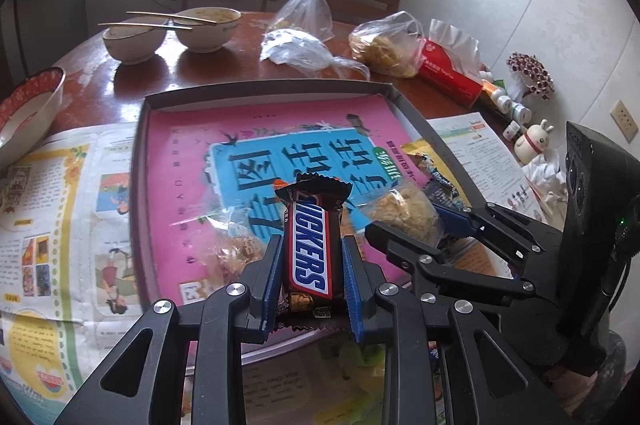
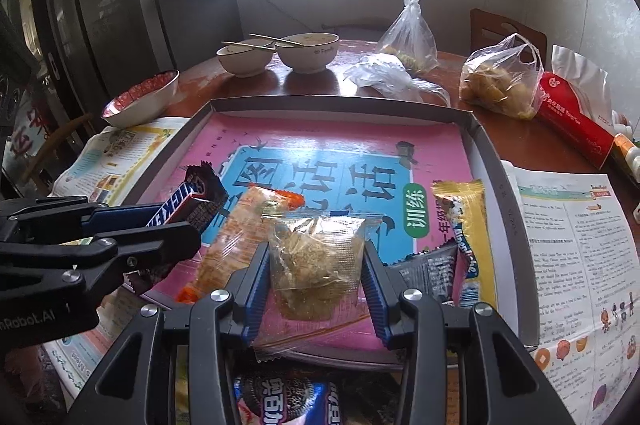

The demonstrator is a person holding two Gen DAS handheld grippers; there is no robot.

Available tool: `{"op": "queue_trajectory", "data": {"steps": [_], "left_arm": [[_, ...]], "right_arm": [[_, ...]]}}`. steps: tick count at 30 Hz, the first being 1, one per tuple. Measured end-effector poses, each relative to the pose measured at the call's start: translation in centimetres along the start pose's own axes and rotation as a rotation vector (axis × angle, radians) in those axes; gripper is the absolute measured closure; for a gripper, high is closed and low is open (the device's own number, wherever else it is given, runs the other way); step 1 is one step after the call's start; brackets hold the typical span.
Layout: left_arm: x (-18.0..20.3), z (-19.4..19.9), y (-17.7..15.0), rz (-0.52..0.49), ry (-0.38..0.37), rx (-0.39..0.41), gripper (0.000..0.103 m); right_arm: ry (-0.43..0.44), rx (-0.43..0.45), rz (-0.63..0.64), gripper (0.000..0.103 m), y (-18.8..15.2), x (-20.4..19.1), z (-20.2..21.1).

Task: Organize snacks
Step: 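Lower the Snickers bar onto the book with the left tool while the right tool lowers the clear bag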

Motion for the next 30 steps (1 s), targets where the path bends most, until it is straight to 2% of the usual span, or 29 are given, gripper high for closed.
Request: {"op": "queue_trajectory", "data": {"steps": [6,18,30], "left_arm": [[-0.4,-1.0,-0.5,0.015,0.018,-0.034,0.074],[-1.3,-1.2,-0.9,0.025,0.062,-0.040,0.074],[-1.7,-1.3,-1.4,0.033,0.066,-0.046,0.074]], "right_arm": [[0.000,-0.003,-0.008,0.059,-0.1,0.3,0.1],[-0.002,-0.017,-0.008,0.059,-0.4,0.2,-0.3],[0.016,-0.024,-0.027,0.059,-0.6,0.3,0.0]]}}
Point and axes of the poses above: each gripper's, at about its wrist camera, not at the fingertips, and z roughly against the way its jaws point, x to its right, y to its top, the point moved 7 cm from there along -z, roughly the way its jaws point, and after that the axes turned 5 degrees about -z, right-handed, at the moved point
